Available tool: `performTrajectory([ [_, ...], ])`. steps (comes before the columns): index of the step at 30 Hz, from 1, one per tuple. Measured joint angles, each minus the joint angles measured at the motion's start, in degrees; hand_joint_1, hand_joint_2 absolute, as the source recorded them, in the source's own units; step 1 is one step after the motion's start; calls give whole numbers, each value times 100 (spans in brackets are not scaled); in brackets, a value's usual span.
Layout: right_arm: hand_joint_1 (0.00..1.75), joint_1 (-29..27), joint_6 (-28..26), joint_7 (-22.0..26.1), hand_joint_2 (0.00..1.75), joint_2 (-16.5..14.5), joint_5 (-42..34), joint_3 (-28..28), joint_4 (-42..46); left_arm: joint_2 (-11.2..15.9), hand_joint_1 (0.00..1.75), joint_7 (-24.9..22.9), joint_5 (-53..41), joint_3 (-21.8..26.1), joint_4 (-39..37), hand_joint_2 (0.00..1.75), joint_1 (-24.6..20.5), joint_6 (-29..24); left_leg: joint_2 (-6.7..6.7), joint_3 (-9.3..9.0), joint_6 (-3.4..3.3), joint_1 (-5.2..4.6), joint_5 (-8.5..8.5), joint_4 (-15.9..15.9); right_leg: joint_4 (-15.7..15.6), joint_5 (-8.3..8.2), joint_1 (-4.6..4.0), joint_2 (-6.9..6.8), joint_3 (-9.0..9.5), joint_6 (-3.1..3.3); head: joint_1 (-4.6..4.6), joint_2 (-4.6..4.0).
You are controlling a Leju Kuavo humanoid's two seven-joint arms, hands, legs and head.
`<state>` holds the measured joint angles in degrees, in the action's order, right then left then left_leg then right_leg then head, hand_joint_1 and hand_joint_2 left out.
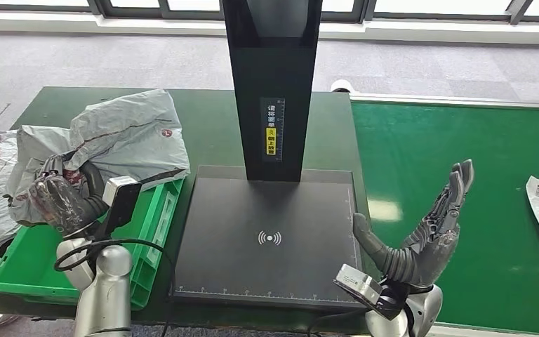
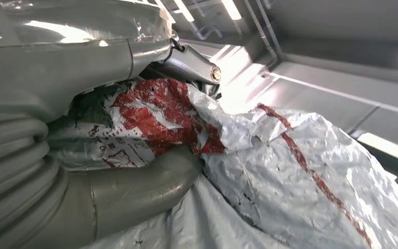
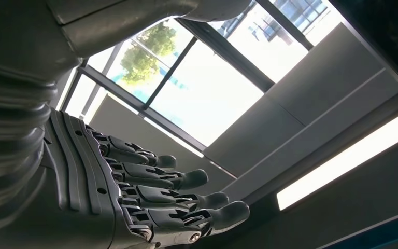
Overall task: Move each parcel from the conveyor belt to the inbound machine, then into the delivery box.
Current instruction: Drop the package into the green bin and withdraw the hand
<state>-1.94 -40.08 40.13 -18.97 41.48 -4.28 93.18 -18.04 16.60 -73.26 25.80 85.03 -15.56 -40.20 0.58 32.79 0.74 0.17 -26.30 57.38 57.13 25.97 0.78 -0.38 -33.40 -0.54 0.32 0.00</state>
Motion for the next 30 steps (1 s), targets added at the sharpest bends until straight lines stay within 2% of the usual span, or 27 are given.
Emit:
performTrajectory([
  [5, 0, -1, -1, 0, 175, 0, 4, 2, 0, -24, 175, 68, 44, 341, -165, 175, -49, -2, 0, 5, 0, -1, -2, 0, -2, 0, 2, 1, -1, 0, 1, 0],
  [11, 0, -2, -1, 0, 175, 0, 6, 2, 0, -25, 175, 102, 78, 378, -186, 175, -61, -1, 0, 6, -1, -1, -2, 0, -2, 0, 2, 0, -1, 0, 1, 0],
  [13, 0, -6, -1, 0, 175, 0, 12, 2, 0, -36, 175, 266, 253, 544, -262, 175, -118, 0, 0, 7, -1, -1, -2, 0, -2, 0, 2, -1, -1, 0, 1, 0],
  [14, 0, -16, -1, 0, 175, 0, 23, 2, -1, -51, 175, 468, 423, 791, -369, 175, -206, 0, -1, 7, -1, -1, -2, 0, -2, 0, 1, -1, -1, 0, 1, 0],
  [16, 0, -35, -1, 0, 175, 0, 60, 2, -33, -97, 87, 900, 739, 1509, -677, 175, -496, -2, -4, 2, 0, -1, -1, -1, 0, 1, 1, -4, 3, 0, 1, 0],
  [18, 0, -41, 0, 0, 175, 0, 97, 2, -84, -133, 0, 1101, 831, 1983, -865, 175, -708, -2, -6, -5, 1, -1, -1, -3, 1, 1, 1, -7, 9, 1, -1, 0],
  [22, 0, -40, 2, 0, 175, 0, 125, 2, -162, -160, 0, 1148, 854, 2178, -909, 175, -783, -2, -4, -11, 2, -1, 0, -5, 3, 1, 2, -7, 12, 1, 1, 0],
  [30, 0, -36, 2, -8, 175, 0, 179, 1, -324, -165, 0, 1164, 1080, 2252, -865, 175, -775, -7, -4, -19, 4, -1, 1, -8, 6, 1, 2, -7, 19, 2, 1, 0],
])
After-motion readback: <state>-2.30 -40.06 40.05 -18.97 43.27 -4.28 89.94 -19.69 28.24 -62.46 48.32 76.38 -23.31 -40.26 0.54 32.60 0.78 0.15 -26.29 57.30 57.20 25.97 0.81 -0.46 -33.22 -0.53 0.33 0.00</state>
